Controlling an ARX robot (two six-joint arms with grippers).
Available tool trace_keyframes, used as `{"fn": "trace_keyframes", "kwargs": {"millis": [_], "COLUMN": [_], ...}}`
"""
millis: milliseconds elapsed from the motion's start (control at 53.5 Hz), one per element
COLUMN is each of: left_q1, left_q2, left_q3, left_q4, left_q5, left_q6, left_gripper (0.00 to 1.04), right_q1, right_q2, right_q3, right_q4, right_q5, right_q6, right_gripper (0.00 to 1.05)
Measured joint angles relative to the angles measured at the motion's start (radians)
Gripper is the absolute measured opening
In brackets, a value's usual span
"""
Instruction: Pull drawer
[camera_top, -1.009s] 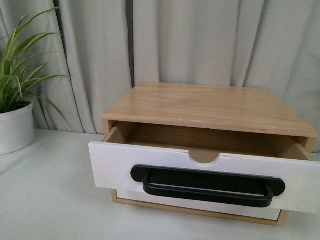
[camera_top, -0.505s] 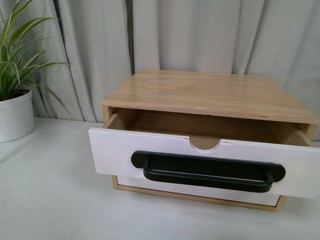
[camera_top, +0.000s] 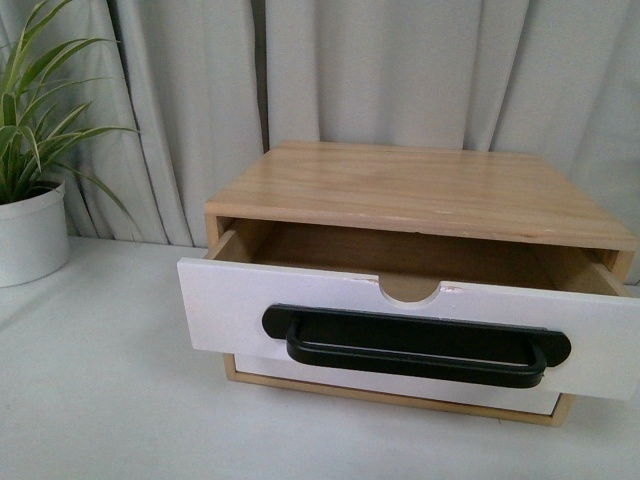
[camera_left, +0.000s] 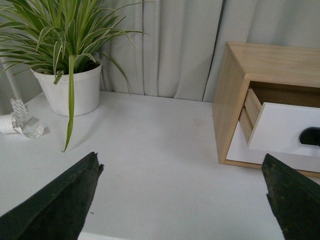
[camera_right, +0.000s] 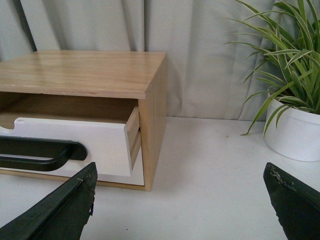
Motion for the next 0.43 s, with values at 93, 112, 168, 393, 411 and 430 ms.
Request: {"fn": "trace_keyframes", "kwargs": {"millis": [93, 112, 168, 393, 411, 430], "left_q1": [0.0, 0.0, 0.0, 0.0, 0.0, 0.0], "left_q2": [0.0, 0.0, 0.0, 0.0, 0.0, 0.0], "left_q3": [0.0, 0.0, 0.0, 0.0, 0.0, 0.0], "left_q4": [0.0, 0.0, 0.0, 0.0, 0.0, 0.0], "left_q5": [0.0, 0.0, 0.0, 0.0, 0.0, 0.0], "left_q6": [0.0, 0.0, 0.0, 0.0, 0.0, 0.0], "left_gripper": [0.99, 0.99, 0.99, 0.99, 0.99, 0.99], "right_q1": [0.0, 0.0, 0.0, 0.0, 0.0, 0.0], "right_q2": [0.0, 0.0, 0.0, 0.0, 0.0, 0.0], "right_q3": [0.0, 0.0, 0.0, 0.0, 0.0, 0.0], "right_q4": [0.0, 0.0, 0.0, 0.0, 0.0, 0.0], "right_q5": [0.0, 0.0, 0.0, 0.0, 0.0, 0.0], "right_q6": [0.0, 0.0, 0.0, 0.0, 0.0, 0.0], "right_gripper": [0.96, 0.96, 0.96, 0.96, 0.96, 0.96]}}
